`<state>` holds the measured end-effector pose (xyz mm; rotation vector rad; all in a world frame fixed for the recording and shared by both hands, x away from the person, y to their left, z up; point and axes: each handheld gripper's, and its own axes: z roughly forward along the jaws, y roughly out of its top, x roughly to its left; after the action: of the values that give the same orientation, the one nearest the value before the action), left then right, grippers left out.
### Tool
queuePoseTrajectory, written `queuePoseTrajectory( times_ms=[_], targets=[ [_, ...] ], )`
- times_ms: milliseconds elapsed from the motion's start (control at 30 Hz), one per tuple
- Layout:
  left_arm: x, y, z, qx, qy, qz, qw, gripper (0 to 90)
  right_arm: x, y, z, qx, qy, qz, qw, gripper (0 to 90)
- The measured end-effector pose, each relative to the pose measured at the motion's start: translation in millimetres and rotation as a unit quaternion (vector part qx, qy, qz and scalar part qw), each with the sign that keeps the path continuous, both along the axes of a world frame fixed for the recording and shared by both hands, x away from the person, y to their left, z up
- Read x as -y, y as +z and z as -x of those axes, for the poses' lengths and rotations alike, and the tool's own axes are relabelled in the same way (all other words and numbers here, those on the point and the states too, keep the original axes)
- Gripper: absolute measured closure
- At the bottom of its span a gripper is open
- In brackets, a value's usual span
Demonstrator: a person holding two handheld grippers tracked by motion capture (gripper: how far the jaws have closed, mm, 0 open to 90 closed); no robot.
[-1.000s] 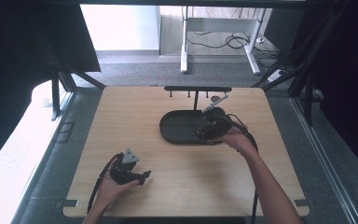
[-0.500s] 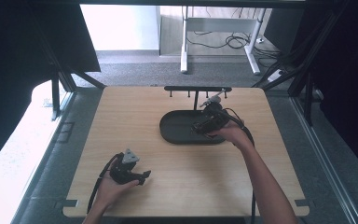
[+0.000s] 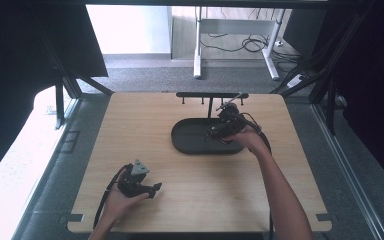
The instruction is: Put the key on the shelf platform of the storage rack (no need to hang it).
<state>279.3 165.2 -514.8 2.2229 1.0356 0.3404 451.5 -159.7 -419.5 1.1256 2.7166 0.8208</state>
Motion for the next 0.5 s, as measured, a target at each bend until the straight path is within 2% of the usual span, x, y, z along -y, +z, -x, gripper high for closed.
queuePoseTrajectory(
  times_ms=[233,500],
  targets=[
    [-0.2,-0.2,-0.3,0.001,0.0,0.0,1.0,26.1,-0.4,-8.1,-9.4,-0.003,-0.006,-0.002,1.0,49.6],
    [0.1,-0.3,-0.1,0.0,-0.001,0.0,1.0,26.1,-5.9,-22.0,-19.6,-0.003,-0.009,0.009,0.9999,49.5]
  ],
)
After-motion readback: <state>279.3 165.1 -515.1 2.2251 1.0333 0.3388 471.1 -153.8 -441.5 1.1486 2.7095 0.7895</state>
